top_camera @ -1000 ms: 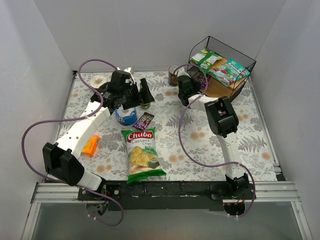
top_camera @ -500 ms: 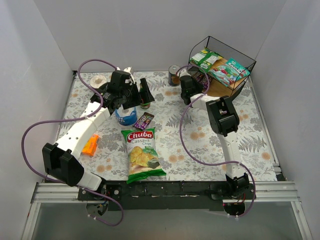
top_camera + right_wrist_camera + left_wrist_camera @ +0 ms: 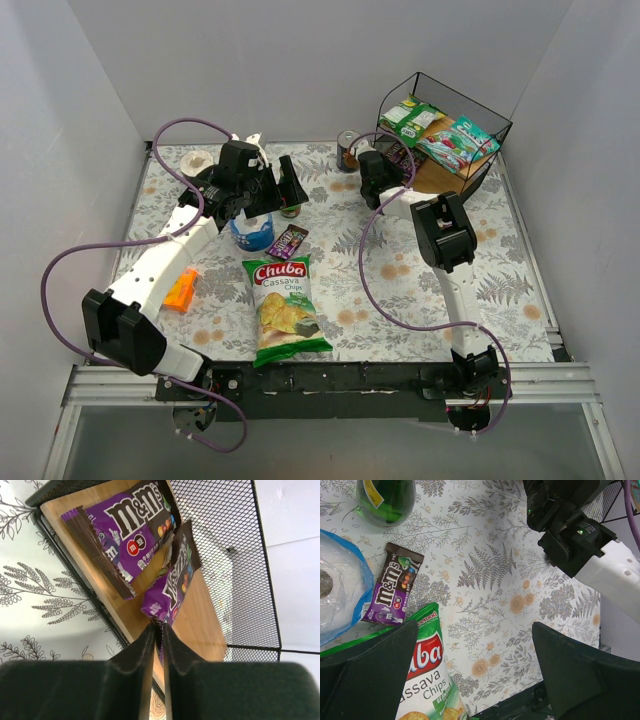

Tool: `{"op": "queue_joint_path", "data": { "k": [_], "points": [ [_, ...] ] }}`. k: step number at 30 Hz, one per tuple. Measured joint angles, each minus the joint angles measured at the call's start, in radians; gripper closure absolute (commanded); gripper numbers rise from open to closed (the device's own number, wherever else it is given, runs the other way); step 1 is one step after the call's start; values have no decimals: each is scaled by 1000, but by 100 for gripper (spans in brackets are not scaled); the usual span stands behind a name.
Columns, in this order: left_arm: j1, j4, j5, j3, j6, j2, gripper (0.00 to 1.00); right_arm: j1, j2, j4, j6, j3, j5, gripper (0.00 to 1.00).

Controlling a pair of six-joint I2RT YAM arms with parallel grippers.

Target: Place and organize the candy bags onto the shelf

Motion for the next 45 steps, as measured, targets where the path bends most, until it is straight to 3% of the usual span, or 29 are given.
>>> {"op": "queue_joint_path", "data": {
  "k": [2,12,19,31,38,40,41,42,43,45],
  "points": [
    [0,0,0,0,0,0,2,0,0,-4,1,5,0,71],
    [0,3,0,-8,0,0,2,0,0,-16,4,19,7,70],
    [0,4,-1,-14,0,0,2,11,-3,-33,23,19,16,60],
    [0,5,-3,-32,0,-35,2,79,-114,-134,108,-2,-2,55],
    [0,18,-3,-62,0,-89,2,92,-187,-285,189,-4,-60,52],
    [0,21,-3,-73,0,-101,2,92,-247,-342,209,-14,-103,48],
    [0,23,-3,-79,0,-106,2,92,-283,-375,223,-21,-128,40],
    [0,24,-3,-82,0,-110,2,92,-322,-415,243,-23,-157,16],
    [0,28,-3,-88,1,-116,2,91,-360,-449,268,-23,-190,8],
    [0,33,-3,-99,7,-128,2,90,-429,-528,330,-15,-252,7]
  ]
}}
